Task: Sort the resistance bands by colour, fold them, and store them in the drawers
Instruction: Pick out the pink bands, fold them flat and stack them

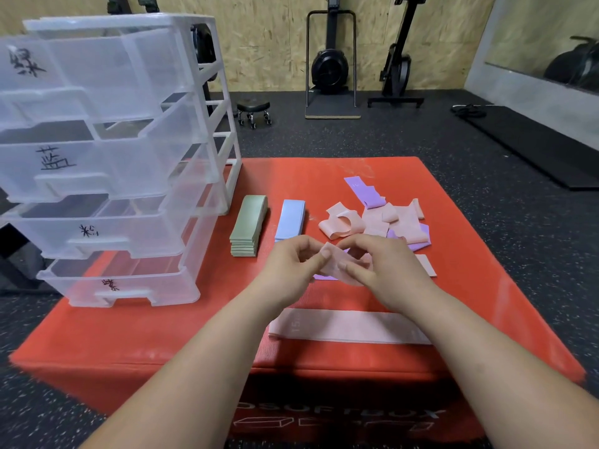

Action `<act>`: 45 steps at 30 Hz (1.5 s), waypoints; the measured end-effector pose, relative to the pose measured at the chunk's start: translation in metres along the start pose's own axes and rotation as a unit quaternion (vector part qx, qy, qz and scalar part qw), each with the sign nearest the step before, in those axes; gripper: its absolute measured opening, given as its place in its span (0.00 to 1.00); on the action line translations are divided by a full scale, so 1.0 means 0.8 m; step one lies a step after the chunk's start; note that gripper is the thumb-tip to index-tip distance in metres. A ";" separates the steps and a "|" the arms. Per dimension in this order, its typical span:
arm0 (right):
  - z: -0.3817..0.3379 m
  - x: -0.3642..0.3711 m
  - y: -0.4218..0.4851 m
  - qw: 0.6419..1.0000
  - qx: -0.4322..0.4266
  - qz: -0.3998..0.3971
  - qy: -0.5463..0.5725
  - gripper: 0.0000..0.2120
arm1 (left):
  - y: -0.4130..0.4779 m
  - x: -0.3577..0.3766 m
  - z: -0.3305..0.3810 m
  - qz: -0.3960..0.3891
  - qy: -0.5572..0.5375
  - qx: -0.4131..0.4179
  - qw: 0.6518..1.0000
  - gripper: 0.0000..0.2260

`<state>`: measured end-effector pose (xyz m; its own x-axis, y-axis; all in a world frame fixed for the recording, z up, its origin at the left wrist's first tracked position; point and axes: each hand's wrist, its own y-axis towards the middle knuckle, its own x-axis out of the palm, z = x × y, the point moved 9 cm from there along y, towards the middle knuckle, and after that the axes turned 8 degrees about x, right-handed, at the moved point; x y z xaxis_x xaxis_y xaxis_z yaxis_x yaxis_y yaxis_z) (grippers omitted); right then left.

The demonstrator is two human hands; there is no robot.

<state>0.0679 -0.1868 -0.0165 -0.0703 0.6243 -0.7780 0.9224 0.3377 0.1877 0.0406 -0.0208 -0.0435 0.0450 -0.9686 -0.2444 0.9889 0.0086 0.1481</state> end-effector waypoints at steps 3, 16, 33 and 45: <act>0.011 0.000 0.002 0.999 -0.004 -0.013 -0.037 0.12 | 0.003 -0.015 0.009 0.045 0.019 0.049 0.998 0.04; 0.115 -0.057 -0.008 0.990 0.102 -0.011 -0.095 0.07 | -0.008 -0.084 -0.001 0.194 -0.014 0.054 0.979 0.02; 0.142 -0.099 -0.079 0.966 0.178 0.013 0.186 0.09 | -0.062 -0.108 -0.046 0.185 -0.021 -0.070 0.980 0.04; 0.168 -0.069 -0.115 0.980 0.180 0.070 0.037 0.12 | -0.093 -0.083 -0.034 0.089 0.318 -0.012 0.944 0.04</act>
<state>0.0379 -0.3470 -0.0710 0.0516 0.7010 -0.7113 0.9983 -0.0179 0.0548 -0.0320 0.0493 -0.0642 0.2791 -0.6070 -0.7441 0.9602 0.1703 0.2212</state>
